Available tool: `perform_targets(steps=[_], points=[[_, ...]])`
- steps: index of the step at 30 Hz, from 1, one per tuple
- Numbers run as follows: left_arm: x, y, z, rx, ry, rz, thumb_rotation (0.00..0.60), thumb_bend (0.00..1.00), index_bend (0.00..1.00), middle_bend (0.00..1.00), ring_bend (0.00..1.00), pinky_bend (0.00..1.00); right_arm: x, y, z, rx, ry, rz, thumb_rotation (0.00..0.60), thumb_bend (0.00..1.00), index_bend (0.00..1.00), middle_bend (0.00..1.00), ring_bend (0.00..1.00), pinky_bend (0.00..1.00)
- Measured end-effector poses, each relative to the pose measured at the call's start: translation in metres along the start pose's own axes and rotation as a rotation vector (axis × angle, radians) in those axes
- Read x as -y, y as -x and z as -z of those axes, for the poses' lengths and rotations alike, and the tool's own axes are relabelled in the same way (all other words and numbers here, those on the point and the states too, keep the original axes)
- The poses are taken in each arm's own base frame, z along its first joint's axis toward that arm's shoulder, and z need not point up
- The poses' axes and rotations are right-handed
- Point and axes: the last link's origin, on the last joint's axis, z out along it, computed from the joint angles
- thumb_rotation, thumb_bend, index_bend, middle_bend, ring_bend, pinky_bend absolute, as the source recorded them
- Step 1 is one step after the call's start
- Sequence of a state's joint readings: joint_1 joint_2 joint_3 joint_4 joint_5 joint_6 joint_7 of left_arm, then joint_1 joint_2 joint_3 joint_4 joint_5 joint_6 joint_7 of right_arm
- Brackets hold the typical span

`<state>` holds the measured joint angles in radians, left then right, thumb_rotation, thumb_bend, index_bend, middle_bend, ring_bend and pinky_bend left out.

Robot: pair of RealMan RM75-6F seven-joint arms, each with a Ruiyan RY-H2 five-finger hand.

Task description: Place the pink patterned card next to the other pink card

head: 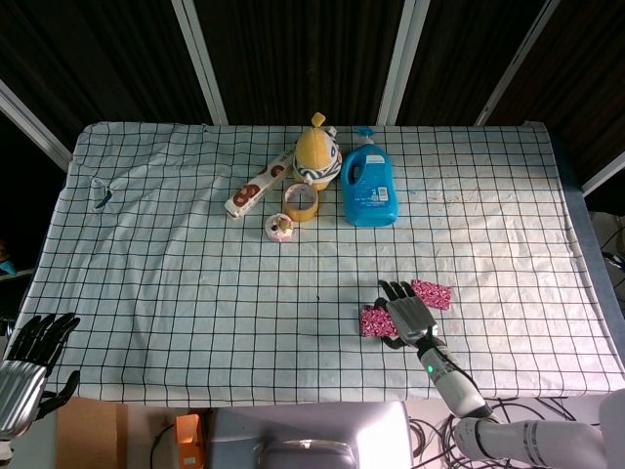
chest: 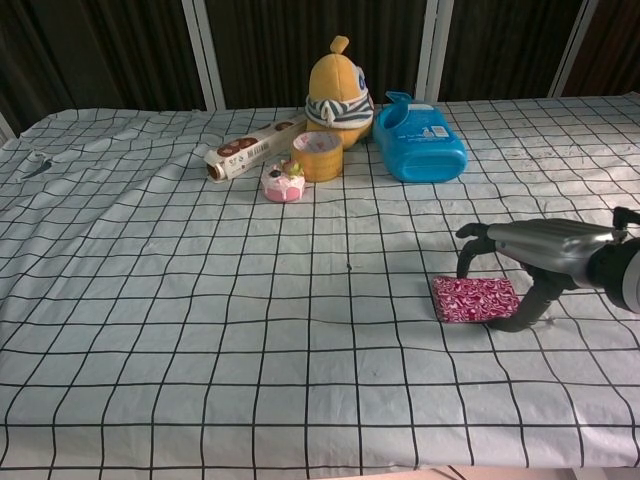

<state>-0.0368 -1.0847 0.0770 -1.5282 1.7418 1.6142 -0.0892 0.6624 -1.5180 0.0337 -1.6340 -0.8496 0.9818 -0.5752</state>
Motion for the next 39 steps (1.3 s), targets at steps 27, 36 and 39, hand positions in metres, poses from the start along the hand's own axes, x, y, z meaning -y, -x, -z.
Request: perform_targets(steps=[27,36,39], points=[[0.0,-0.001,0.001,-0.007,-0.002,0.004,0.6,0.43,0.0,0.07,0.0,0.0,-0.001,-0.014,0.006,-0.045,-0.005,-0.051,0.6,0.2,0.44,0.0,0.0,0.0],[0.001,-0.001,0.001,-0.006,-0.004,0.004,0.6,0.43,0.0,0.07,0.0,0.0,0.04,-0.021,-0.006,-0.055,-0.084,-0.084,0.6,0.2,0.44,0.0,0.0,0.0],[0.002,-0.002,0.001,-0.007,-0.006,0.007,0.6,0.43,0.0,0.07,0.0,0.0,0.061,-0.021,-0.011,-0.054,-0.113,-0.083,0.6,0.2,0.44,0.0,0.0,0.0]])
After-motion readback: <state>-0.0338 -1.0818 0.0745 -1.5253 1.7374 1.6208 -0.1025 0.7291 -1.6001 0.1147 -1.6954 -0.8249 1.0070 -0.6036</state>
